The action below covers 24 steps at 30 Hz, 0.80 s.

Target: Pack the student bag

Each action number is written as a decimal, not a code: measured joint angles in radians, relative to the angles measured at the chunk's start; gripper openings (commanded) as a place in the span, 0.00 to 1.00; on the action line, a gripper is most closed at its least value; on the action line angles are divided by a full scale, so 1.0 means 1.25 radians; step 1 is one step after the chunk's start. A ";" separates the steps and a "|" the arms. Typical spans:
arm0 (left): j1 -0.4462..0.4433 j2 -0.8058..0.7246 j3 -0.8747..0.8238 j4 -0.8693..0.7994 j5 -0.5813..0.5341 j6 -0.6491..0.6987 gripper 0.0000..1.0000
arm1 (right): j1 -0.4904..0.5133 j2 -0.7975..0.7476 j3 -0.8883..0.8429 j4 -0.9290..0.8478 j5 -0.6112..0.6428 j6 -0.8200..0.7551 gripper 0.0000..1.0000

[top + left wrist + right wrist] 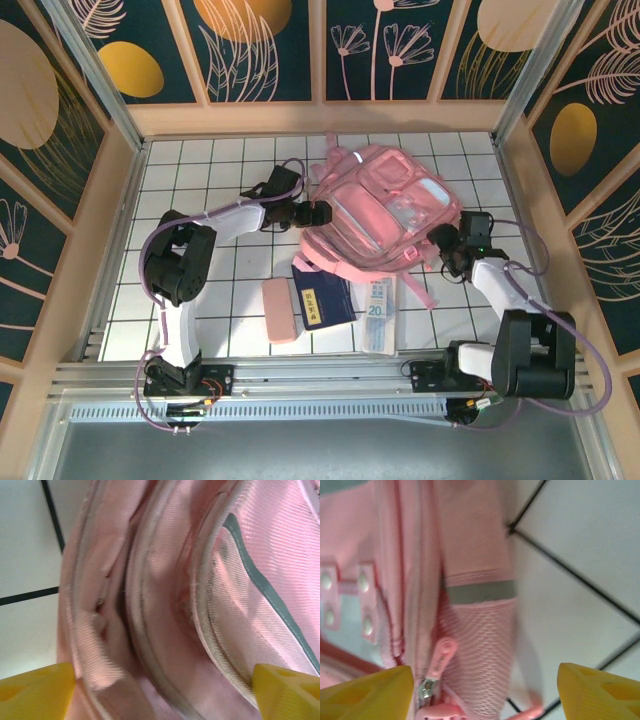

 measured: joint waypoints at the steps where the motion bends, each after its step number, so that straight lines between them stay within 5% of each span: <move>1: 0.000 0.000 0.000 -0.001 -0.004 0.000 0.79 | 0.000 0.024 0.000 0.025 -0.028 -0.008 0.61; 6: 0.000 0.000 0.000 -0.003 -0.005 -0.014 0.31 | -0.004 0.139 0.019 0.125 -0.128 -0.068 0.16; 8: 0.003 0.000 -0.002 -0.005 -0.014 -0.020 0.26 | -0.006 0.169 0.044 0.146 -0.146 -0.091 0.03; 10: 0.003 -0.009 -0.013 -0.003 -0.041 -0.019 0.25 | -0.007 0.201 0.077 0.168 -0.166 -0.115 0.01; 13: 0.003 -0.061 -0.062 -0.004 -0.089 -0.019 0.31 | -0.006 0.261 0.139 0.211 -0.233 -0.161 0.03; 16: 0.003 -0.136 -0.115 -0.019 -0.113 -0.003 0.67 | -0.001 0.334 0.205 0.250 -0.307 -0.208 0.06; 18: 0.003 -0.175 -0.128 -0.043 -0.122 0.016 0.79 | 0.003 0.381 0.244 0.270 -0.352 -0.236 0.13; 21: 0.002 -0.204 -0.128 -0.082 -0.169 0.059 0.83 | 0.006 0.439 0.287 0.286 -0.404 -0.278 0.37; 24: -0.002 -0.219 -0.104 -0.163 -0.243 0.117 0.82 | 0.006 0.470 0.323 0.277 -0.420 -0.299 0.42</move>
